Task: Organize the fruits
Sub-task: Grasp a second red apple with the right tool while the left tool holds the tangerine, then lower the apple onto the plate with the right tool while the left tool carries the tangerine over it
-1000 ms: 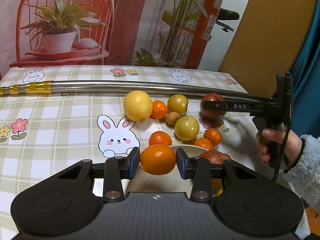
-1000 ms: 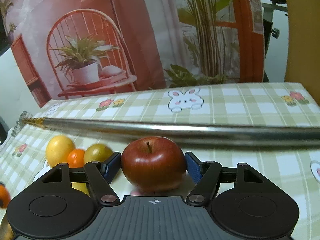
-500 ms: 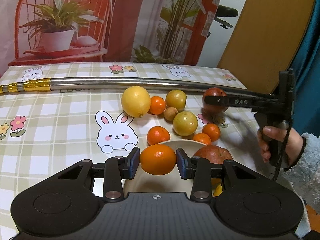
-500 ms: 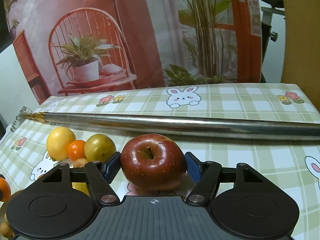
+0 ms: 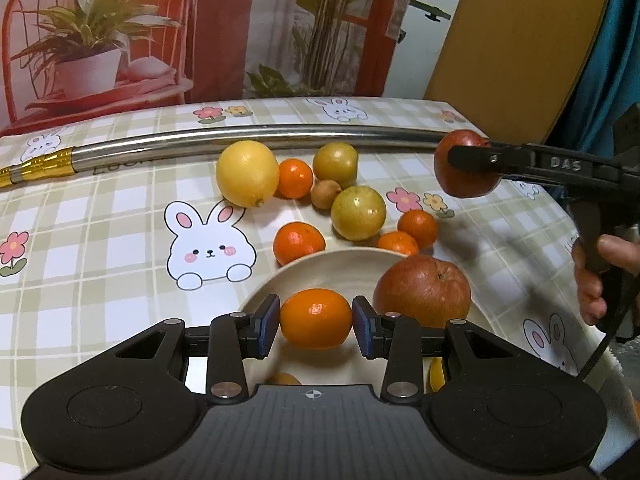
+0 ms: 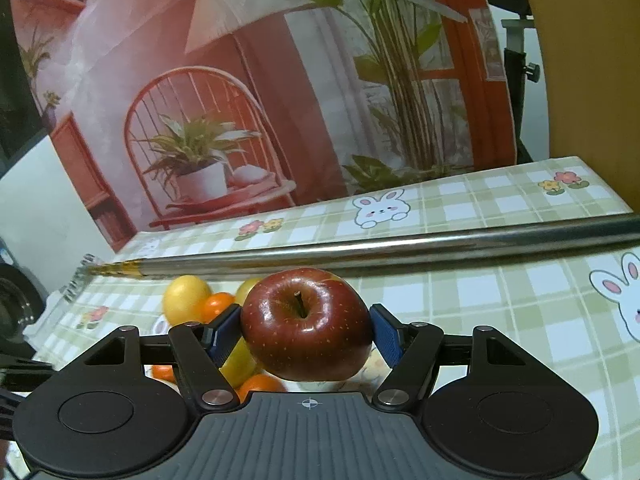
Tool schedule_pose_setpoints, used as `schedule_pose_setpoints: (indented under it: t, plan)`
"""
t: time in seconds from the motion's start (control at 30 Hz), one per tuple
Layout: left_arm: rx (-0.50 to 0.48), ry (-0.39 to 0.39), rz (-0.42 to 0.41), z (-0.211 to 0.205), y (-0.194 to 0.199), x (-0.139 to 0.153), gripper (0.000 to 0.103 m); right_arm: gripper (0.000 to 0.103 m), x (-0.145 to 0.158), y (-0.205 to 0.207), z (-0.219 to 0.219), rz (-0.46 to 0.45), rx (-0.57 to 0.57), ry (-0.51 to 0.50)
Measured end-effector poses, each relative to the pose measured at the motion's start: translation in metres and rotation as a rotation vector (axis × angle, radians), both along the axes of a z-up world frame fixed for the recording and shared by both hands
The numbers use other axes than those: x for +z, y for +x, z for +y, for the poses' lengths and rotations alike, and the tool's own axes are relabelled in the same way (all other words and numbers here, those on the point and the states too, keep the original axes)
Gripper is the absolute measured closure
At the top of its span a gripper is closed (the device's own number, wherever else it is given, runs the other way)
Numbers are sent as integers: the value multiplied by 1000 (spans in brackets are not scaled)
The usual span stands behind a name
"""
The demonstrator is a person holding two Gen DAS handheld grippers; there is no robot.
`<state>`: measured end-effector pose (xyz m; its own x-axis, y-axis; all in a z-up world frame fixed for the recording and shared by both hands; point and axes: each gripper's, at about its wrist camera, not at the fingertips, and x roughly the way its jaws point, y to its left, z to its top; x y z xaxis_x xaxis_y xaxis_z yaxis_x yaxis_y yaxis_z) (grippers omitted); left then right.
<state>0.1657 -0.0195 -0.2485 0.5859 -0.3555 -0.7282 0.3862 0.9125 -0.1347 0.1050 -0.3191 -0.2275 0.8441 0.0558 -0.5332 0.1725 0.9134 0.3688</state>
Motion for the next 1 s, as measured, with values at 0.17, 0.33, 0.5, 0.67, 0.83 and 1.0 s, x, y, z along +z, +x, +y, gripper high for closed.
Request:
schedule_pose_setpoints:
  t: [0.17, 0.33, 0.5, 0.67, 0.83, 1.0]
  plan:
    - [15, -14, 14, 5, -3, 3, 61, 38, 8, -11, 9, -14, 18, 10]
    - [6, -58, 26, 5, -18, 13, 61, 38, 15, -20, 21, -21, 33, 26]
    - [-5, -56, 41, 5, -46, 12, 61, 38, 23, -32, 40, -23, 63, 23]
    - [-10, -26, 56, 7, -68, 5, 61, 38, 28, -32, 56, -13, 125, 13]
    - [-6, 4, 72, 9, -72, -2, 61, 38, 33, -18, 79, 6, 276, -52]
    - [9, 34, 61, 9, -71, -7, 61, 38, 37, 5, 110, 36, 418, -134]
